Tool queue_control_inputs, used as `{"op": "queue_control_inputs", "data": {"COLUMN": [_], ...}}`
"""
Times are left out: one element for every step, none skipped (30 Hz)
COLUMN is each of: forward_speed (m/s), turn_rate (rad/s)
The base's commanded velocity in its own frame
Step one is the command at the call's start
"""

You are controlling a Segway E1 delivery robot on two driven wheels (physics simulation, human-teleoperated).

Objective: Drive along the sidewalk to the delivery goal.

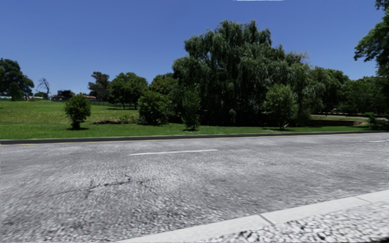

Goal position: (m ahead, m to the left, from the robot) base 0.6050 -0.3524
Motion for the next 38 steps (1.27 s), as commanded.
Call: {"op": "queue_control_inputs", "data": {"forward_speed": [1.35,1.34,1.34,1.32,1.3,1.14,1.14,0.83,0.0,0.0,0.0,0.0,0.0,0.0,0.0,0.0,0.0,0.0,0.0,0.0,0.0,0.0,0.0,0.0,0.0,0.0,0.0,0.0,0.0,0.0,0.0,0.0,0.0,0.0,0.0,0.0,0.0,0.0], "turn_rate": [-0.38,-0.38,-0.38,-0.34,-0.14,0.0,0.0,0.0,0.0,0.0,0.0,0.0,0.0,0.0,0.0,0.0,0.0,0.0,0.0,0.0,0.0,0.0,0.0,0.0,0.0,0.0,0.0,0.0,0.0,0.0,0.0,0.0,0.0,0.0,0.0,0.0,0.0,0.0]}}
